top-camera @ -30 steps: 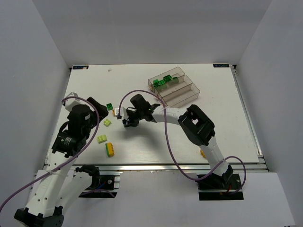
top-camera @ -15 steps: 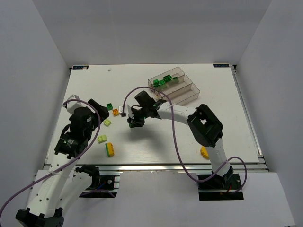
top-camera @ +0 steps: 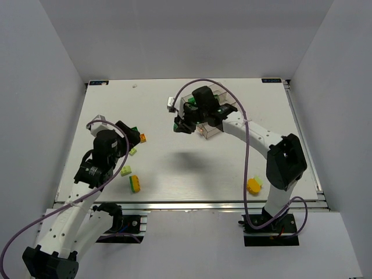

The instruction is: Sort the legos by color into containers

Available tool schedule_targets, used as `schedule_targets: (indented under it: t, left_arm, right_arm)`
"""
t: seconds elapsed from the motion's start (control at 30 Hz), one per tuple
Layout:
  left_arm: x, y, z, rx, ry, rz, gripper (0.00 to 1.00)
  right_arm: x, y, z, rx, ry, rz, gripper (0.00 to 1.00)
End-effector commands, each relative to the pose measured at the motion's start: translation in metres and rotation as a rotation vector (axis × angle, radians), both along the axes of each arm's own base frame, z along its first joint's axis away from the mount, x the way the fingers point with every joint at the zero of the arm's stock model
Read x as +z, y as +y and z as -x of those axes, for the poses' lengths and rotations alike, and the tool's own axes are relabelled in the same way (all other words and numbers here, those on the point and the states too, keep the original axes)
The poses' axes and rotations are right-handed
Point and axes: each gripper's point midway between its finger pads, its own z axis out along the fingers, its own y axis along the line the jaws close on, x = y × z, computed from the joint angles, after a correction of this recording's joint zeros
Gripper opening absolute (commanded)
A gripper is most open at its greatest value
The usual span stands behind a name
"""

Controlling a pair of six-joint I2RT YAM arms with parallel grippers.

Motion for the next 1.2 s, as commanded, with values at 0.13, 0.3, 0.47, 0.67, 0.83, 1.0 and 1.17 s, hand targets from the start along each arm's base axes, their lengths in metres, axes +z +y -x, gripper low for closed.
schedule_targets:
  t: [0.13,0.3,0.47,0.67,0.83,1.0,1.17]
  left_arm:
    - [-0.012,-0.010,-0.002,-0.044,0.010,0.030,0.98]
    - [-0.009,-0.007,-0.005,-0.026,-0.004,0.019,0.98]
    - [-0.013,-0.010,-0.009,-0.020,0.013,0.035,0.98]
    - [-0.018,-0.009,-0.013,-0.005,0.019,0.039,0.98]
    - [-0.023,-0.010,-0.015,0.000,0.041,0.041,0.98]
    - [-0.029,-0.010,-0.013,0.008,0.061,0.052,0.98]
    - [-0.033,-0.008,-0.012,0.018,0.068,0.049,0.98]
  right_arm:
    - [0.017,-0.044,-0.062,-0.295,0.051,-0.044,0.00]
    - [0.021,-0.061,-0.106,-0.428,0.111,-0.099,0.00]
    - [0.019,-0.072,-0.132,-0.480,0.138,-0.124,0.00]
    - [0.013,-0.078,-0.167,-0.529,0.153,-0.150,0.00]
    - [0.020,-0.074,-0.200,-0.539,0.134,-0.193,0.00]
    - [0.001,-0.068,-0.217,-0.564,0.155,-0.199,0.00]
    - [-0.014,-0.065,-0.227,-0.582,0.156,-0.201,0.00]
